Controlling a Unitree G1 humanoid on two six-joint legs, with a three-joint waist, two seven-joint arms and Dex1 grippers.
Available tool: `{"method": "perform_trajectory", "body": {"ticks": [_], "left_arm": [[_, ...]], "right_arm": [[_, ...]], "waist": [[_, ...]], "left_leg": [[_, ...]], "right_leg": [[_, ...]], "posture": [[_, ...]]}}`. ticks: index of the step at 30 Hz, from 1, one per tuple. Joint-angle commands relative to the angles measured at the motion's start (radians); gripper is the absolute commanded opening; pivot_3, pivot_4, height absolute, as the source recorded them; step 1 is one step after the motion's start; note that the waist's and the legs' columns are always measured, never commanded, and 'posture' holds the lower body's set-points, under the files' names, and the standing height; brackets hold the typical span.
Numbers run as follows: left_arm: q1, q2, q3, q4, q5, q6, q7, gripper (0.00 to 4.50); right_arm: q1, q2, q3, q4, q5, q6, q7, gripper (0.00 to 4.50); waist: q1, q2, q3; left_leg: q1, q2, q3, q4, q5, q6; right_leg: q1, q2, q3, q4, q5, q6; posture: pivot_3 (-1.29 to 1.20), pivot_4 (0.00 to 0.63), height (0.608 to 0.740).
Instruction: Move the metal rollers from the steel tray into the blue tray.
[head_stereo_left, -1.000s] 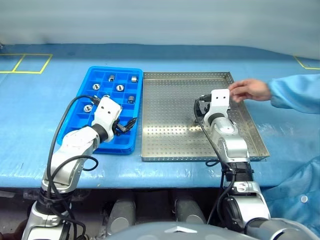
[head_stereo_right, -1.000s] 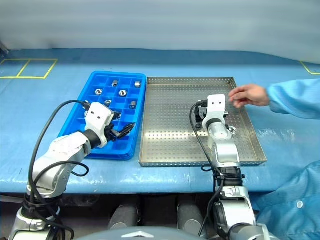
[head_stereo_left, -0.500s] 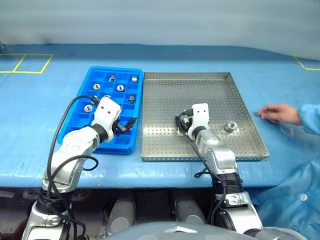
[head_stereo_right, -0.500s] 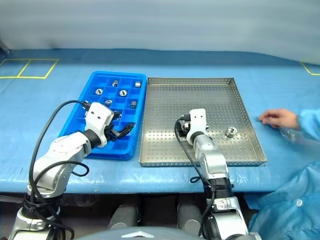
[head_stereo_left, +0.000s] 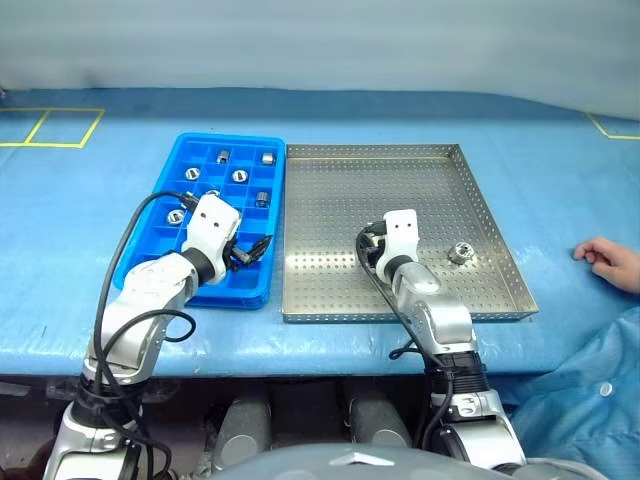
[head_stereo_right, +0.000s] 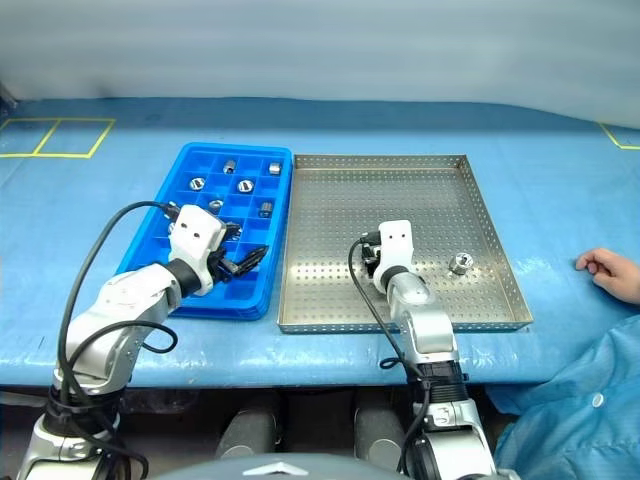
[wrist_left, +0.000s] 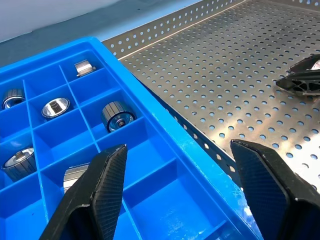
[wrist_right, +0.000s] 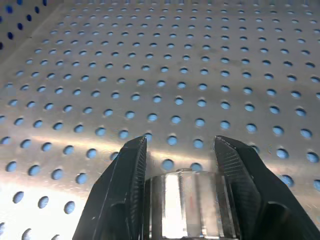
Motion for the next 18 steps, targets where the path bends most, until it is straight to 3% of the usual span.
{"method": "perform_trajectory", "body": {"ticks": [1,7,11,15,18], "left_arm": [[0.011,0.051,0.080,-0.061,-0.042,0.052,-0.024,3.62],[0.070,0.123,0.183,-0.149,-0.085,0.119,-0.029,3.62],[0.110,0.121,0.198,-0.194,-0.080,0.142,0.001,3.62],[0.136,0.111,0.194,-0.230,-0.086,0.149,0.014,3.62],[0.150,0.116,0.198,-0.229,-0.083,0.148,0.014,3.62]], "right_arm": [[-0.047,-0.015,0.052,-0.107,0.010,0.011,0.059,2.22],[-0.129,-0.028,0.173,-0.181,0.059,0.031,0.222,2.22],[-0.172,-0.025,0.194,-0.107,0.010,-0.005,0.198,2.22],[-0.134,-0.067,0.223,-0.157,0.018,0.043,0.251,2.22],[-0.071,-0.143,0.263,-0.247,-0.001,0.095,0.282,2.74]], "waist": [[-0.001,0.000,0.000],[0.003,0.000,0.000],[0.022,0.000,0.000],[0.044,-0.001,0.001],[0.055,-0.001,0.001]], "left_leg": [[0.000,0.000,0.000,0.000,0.000,0.000],[0.000,0.000,-0.001,-0.001,0.000,0.000],[0.000,0.000,0.000,-0.002,0.000,0.000],[-0.001,0.000,-0.001,-0.002,0.000,0.000],[-0.001,0.000,-0.001,-0.003,0.000,0.000]], "right_leg": [[0.000,0.000,0.000,0.000,0.000,0.000],[-0.001,0.000,-0.001,0.000,0.000,0.000],[-0.001,0.000,-0.001,0.000,-0.001,-0.001],[-0.001,-0.001,-0.002,-0.001,-0.001,-0.001],[-0.001,-0.001,-0.002,-0.002,-0.001,-0.001]], "posture": [[0.09,0.150,0.740],[0.15,0.150,0.740],[0.19,0.150,0.740],[0.20,0.150,0.740],[0.20,0.150,0.740]]}}
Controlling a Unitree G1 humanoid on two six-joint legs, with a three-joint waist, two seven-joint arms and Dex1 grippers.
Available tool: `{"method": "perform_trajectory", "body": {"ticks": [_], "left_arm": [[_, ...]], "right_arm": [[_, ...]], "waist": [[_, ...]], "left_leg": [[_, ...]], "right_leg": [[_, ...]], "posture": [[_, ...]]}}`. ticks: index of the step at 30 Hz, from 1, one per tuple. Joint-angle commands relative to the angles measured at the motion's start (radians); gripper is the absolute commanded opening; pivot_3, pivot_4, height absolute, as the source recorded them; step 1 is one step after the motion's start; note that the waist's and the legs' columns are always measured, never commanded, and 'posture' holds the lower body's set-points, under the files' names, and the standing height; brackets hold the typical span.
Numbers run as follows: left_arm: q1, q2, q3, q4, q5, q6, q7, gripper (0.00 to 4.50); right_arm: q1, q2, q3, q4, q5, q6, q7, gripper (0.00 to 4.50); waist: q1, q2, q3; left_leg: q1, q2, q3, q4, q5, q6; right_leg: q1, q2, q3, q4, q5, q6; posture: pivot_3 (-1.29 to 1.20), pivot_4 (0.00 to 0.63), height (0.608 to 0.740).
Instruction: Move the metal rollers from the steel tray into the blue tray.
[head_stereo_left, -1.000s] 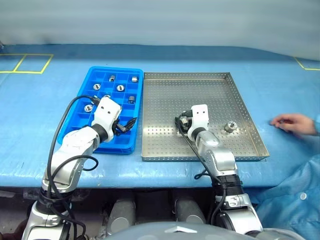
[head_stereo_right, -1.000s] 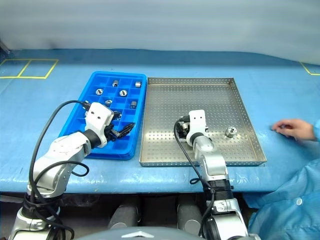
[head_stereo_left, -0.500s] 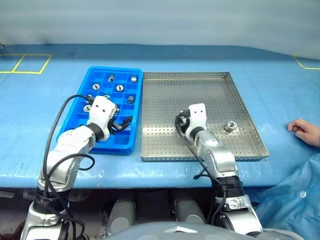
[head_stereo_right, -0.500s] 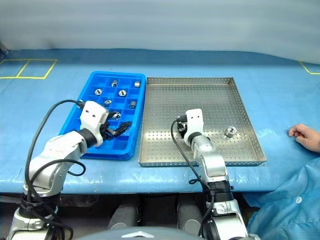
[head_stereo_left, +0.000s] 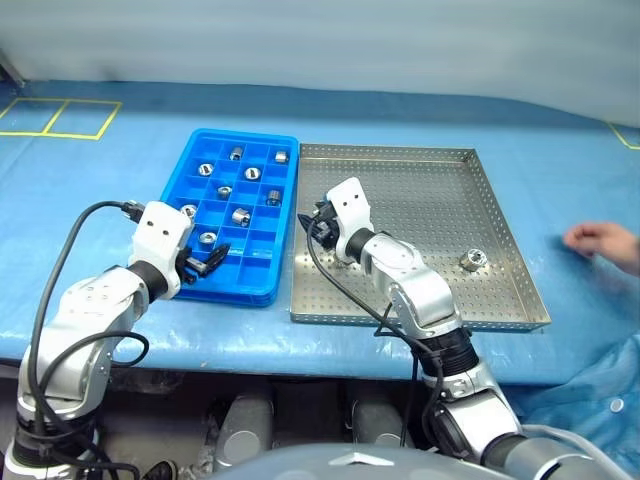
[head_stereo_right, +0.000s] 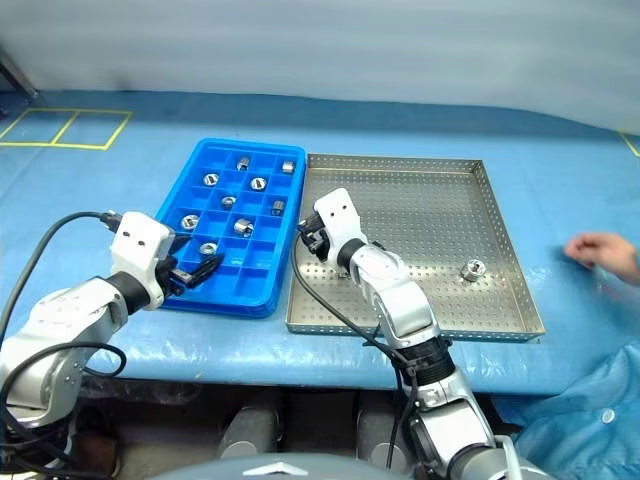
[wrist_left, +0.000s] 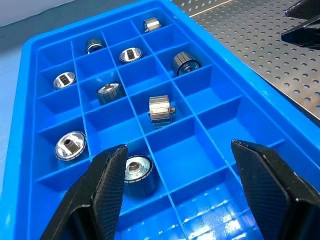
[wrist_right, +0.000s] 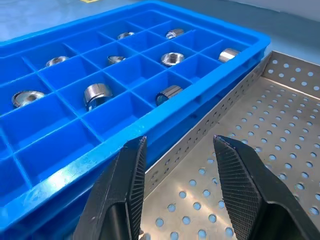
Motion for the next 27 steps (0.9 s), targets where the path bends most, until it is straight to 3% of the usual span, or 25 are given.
{"method": "perform_trajectory", "body": {"ticks": [1,4,19,22,27], "left_arm": [[0.007,0.005,0.023,-0.036,-0.011,-0.002,0.005,3.62],[-0.011,0.003,0.002,-0.013,-0.011,-0.012,0.000,3.62],[-0.075,0.009,-0.063,0.053,0.004,-0.043,-0.014,3.62],[-0.074,0.008,-0.062,0.055,0.003,-0.046,-0.012,3.62],[-0.068,0.003,-0.062,0.054,0.003,-0.046,-0.007,3.62]], "right_arm": [[0.055,-0.060,0.033,-0.117,-0.013,0.044,0.032,3.04],[0.119,-0.090,0.043,-0.183,0.018,0.080,0.062,4.00],[0.131,0.003,0.022,0.039,0.030,-0.012,0.056,4.00],[0.134,0.006,0.032,0.069,0.026,-0.046,0.067,3.44],[0.136,0.022,0.010,0.069,0.029,-0.075,0.051,1.80]], "waist": [[0.003,0.000,0.000],[0.003,0.000,0.000],[-0.025,0.000,0.000],[-0.025,0.000,0.000],[-0.026,0.000,0.000]], "left_leg": [[0.000,0.000,0.000,0.000,0.000,0.000],[0.000,0.000,0.000,0.000,0.000,0.000],[0.000,0.001,0.000,0.000,0.000,0.000],[0.001,0.001,0.000,0.000,0.000,0.000],[0.001,0.001,0.000,0.001,0.000,0.000]], "right_leg": [[0.000,0.000,0.000,0.000,0.000,0.000],[-0.001,0.000,0.000,0.001,0.000,-0.001],[0.000,0.000,-0.001,0.001,0.000,0.000],[0.000,0.000,-0.001,0.001,0.000,0.000],[0.000,0.001,-0.001,0.001,0.000,0.000]], "posture": [[0.20,0.150,0.740],[0.16,0.150,0.740],[0.12,0.150,0.740],[0.12,0.150,0.740],[0.12,0.150,0.740]]}}
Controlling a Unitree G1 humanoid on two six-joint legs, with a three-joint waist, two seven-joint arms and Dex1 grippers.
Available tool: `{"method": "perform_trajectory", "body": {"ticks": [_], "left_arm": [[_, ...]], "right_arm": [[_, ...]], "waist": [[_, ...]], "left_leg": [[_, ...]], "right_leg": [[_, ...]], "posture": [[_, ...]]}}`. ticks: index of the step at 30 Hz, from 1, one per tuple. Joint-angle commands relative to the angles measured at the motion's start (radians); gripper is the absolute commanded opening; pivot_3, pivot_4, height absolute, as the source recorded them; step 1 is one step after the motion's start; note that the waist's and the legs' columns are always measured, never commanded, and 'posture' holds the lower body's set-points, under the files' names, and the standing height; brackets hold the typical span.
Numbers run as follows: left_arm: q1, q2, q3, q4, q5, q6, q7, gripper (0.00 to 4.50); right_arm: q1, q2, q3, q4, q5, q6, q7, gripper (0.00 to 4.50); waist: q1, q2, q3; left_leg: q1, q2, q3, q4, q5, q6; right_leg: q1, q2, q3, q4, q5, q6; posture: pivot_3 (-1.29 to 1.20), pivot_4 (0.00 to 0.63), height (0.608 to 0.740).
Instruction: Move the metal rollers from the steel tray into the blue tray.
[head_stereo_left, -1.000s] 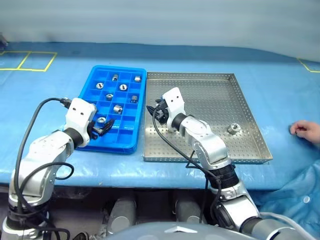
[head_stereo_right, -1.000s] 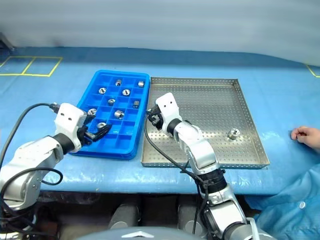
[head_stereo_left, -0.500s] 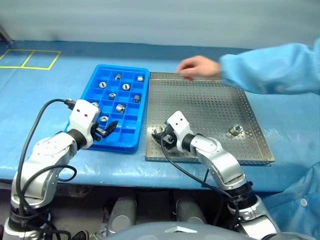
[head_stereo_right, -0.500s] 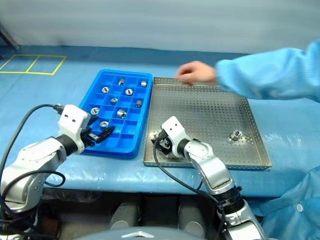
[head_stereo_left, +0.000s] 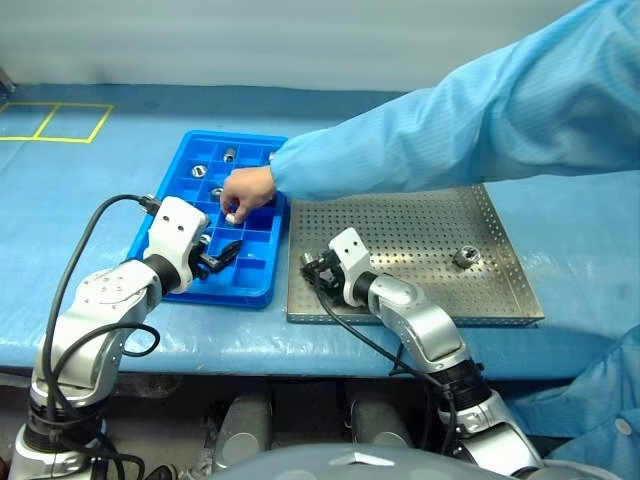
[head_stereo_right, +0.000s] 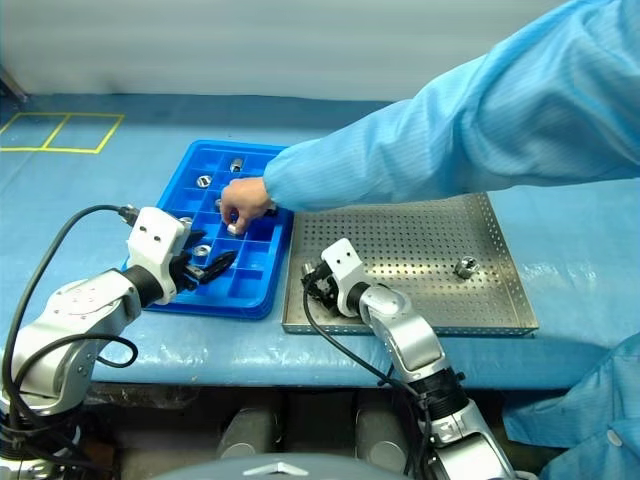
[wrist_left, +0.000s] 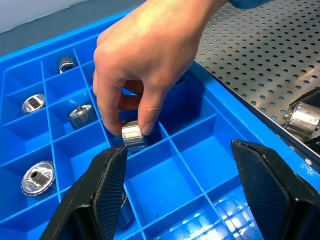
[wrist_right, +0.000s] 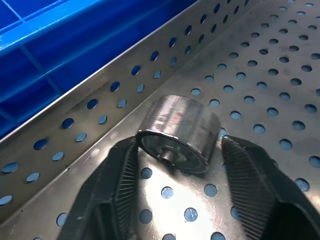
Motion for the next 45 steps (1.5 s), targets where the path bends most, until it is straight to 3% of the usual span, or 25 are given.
{"method": "perform_trajectory", "body": {"ticks": [1,11,19,26,32,38,41,45], "left_arm": [[-0.005,0.000,0.003,-0.004,0.001,-0.018,0.003,3.62],[0.008,0.022,0.038,-0.007,-0.003,-0.002,-0.001,3.62],[0.016,0.013,0.105,0.025,0.078,0.036,0.125,3.62],[0.043,-0.004,0.128,0.013,0.103,0.073,0.176,3.62],[0.075,-0.006,0.117,-0.008,0.101,0.071,0.180,3.62],[0.066,-0.005,0.084,0.000,0.097,0.058,0.166,3.62],[0.047,-0.014,0.062,0.005,0.088,0.040,0.155,3.62],[-0.015,-0.095,0.025,0.001,0.026,0.022,0.125,3.62]], "right_arm": [[-0.008,0.015,-0.018,-0.016,-0.002,-0.048,-0.014,1.66],[-0.023,0.007,-0.045,-0.061,-0.002,-0.065,-0.015,1.66],[-0.187,0.073,0.007,-0.080,0.001,-0.066,0.020,1.66],[-0.295,0.152,0.110,0.103,-0.050,-0.118,0.052,1.66],[-0.309,0.149,0.114,0.230,-0.101,-0.138,0.029,1.66],[-0.289,0.143,0.075,0.174,-0.095,-0.133,0.012,3.62],[-0.263,0.128,0.052,0.095,-0.095,-0.126,-0.001,3.62],[-0.208,0.078,-0.024,-0.079,-0.090,-0.076,-0.043,3.62]], "waist": [[0.000,0.000,0.000],[0.000,0.000,0.000],[0.001,0.000,0.000],[0.009,0.000,0.000],[0.031,0.000,0.000],[0.039,-0.001,0.000],[0.040,-0.001,0.000],[0.040,-0.001,0.000]], "left_leg": [[0.000,0.000,0.000,0.000,0.000,0.000],[0.000,0.000,0.000,0.000,0.000,0.000],[0.001,0.001,0.000,0.000,0.000,0.000],[0.000,0.001,-0.001,-0.002,0.000,0.000],[0.000,0.000,-0.001,-0.001,0.000,-0.001],[0.001,0.000,-0.001,-0.001,0.000,-0.001],[0.000,0.000,-0.001,-0.001,0.000,-0.001],[0.000,0.000,-0.001,-0.001,0.000,-0.001]], "right_leg": [[0.000,0.000,0.000,0.000,0.000,0.000],[0.000,0.000,0.000,0.000,0.000,0.000],[0.000,0.001,0.000,0.001,0.000,0.000],[0.000,0.000,-0.001,0.000,0.000,0.000],[0.000,0.000,-0.001,0.000,0.000,0.000],[0.000,0.000,-0.001,0.000,0.000,0.000],[0.000,0.000,-0.001,0.000,0.000,0.000],[0.000,0.000,-0.001,0.000,0.000,0.000]], "posture": [[0.12,0.150,0.740],[0.13,0.150,0.740],[0.17,0.150,0.740],[0.21,0.150,0.740],[0.23,0.150,0.740],[0.20,0.150,0.740],[0.18,0.150,0.740],[0.15,0.150,0.740]]}}
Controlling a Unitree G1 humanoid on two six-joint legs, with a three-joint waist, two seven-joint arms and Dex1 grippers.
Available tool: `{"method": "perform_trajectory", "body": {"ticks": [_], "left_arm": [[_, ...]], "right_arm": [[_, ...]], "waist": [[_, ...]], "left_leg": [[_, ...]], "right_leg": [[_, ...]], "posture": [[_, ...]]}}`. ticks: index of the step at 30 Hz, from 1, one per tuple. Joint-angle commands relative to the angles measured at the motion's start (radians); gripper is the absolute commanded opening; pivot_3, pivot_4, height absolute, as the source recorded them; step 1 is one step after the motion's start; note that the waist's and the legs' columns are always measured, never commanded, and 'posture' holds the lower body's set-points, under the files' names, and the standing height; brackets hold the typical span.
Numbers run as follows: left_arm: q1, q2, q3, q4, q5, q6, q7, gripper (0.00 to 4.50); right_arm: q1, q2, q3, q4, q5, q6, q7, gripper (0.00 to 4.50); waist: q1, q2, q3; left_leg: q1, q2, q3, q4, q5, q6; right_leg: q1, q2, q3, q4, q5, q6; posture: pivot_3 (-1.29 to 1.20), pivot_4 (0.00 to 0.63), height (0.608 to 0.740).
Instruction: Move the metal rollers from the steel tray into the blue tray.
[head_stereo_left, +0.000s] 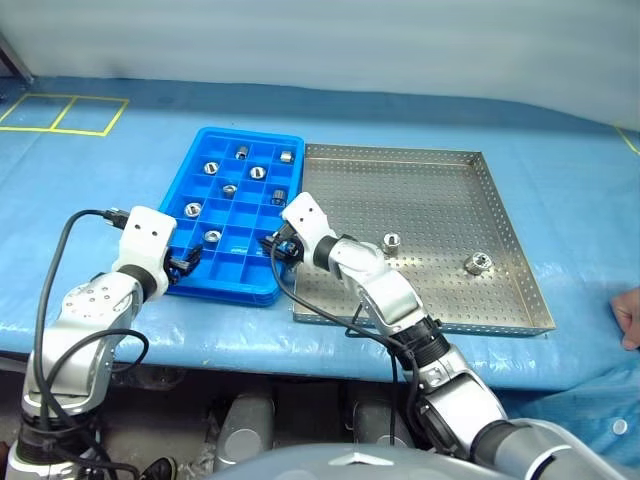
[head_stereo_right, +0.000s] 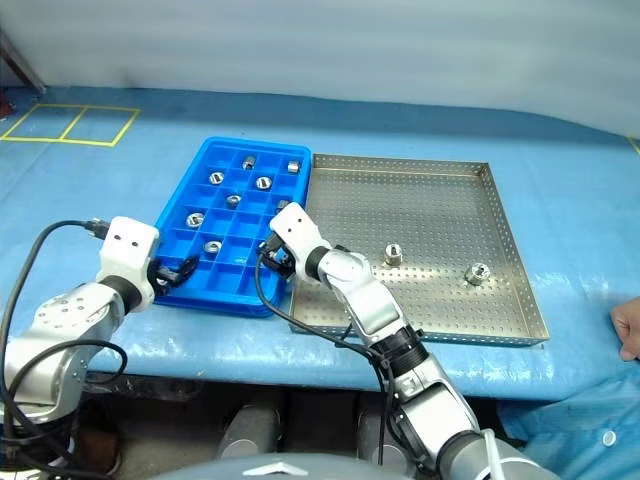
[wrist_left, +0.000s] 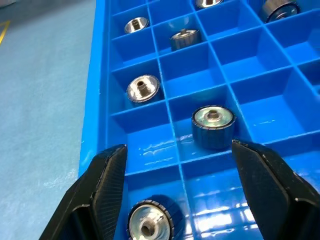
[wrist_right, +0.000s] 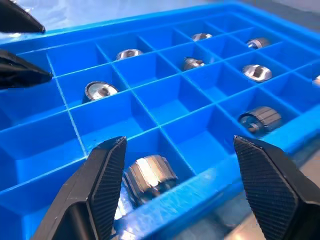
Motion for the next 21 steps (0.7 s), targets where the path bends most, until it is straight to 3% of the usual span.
{"method": "perform_trajectory", "body": {"ticks": [1,6,9,14,21], "left_arm": [[-0.065,-0.055,-0.066,-0.029,-0.046,-0.049,-0.035,3.62],[-0.132,-0.122,-0.193,0.015,-0.060,-0.120,-0.092,3.62],[-0.169,-0.127,-0.264,0.059,-0.052,-0.157,-0.130,3.62],[-0.229,-0.125,-0.355,0.133,-0.023,-0.205,-0.171,3.62],[-0.239,-0.133,-0.384,0.172,-0.010,-0.234,-0.192,3.62]], "right_arm": [[0.040,-0.050,-0.099,-0.201,0.005,0.053,-0.042,3.62],[0.155,-0.157,-0.235,-0.343,-0.023,0.159,-0.121,3.62],[0.198,-0.184,-0.265,-0.309,-0.060,0.150,-0.177,3.62],[0.224,-0.146,-0.279,-0.209,-0.031,0.133,-0.198,3.62],[0.189,-0.093,-0.330,-0.054,0.000,0.058,-0.238,3.62]], "waist": [[0.001,0.000,0.000],[-0.004,-0.001,-0.001],[-0.029,-0.001,-0.001],[-0.072,-0.001,-0.001],[-0.087,-0.001,-0.001]], "left_leg": [[0.000,0.000,0.000,0.000,0.000,0.000],[0.000,-0.002,0.001,0.002,0.000,0.000],[0.000,-0.001,0.001,0.002,0.000,0.000],[0.001,-0.001,0.002,0.002,0.000,0.000],[0.000,-0.001,0.002,0.002,0.000,0.000]], "right_leg": [[0.000,0.000,0.000,0.000,0.000,0.000],[0.001,-0.002,0.001,-0.001,0.000,0.001],[0.001,-0.001,0.001,0.000,0.000,0.001],[0.000,-0.001,0.002,0.001,0.001,0.001],[0.001,-0.001,0.003,0.000,0.001,0.002]], "posture": [[0.14,0.150,0.740],[0.08,0.150,0.740],[0.03,0.150,0.740],[0.02,0.150,0.740],[0.02,0.150,0.740]]}}
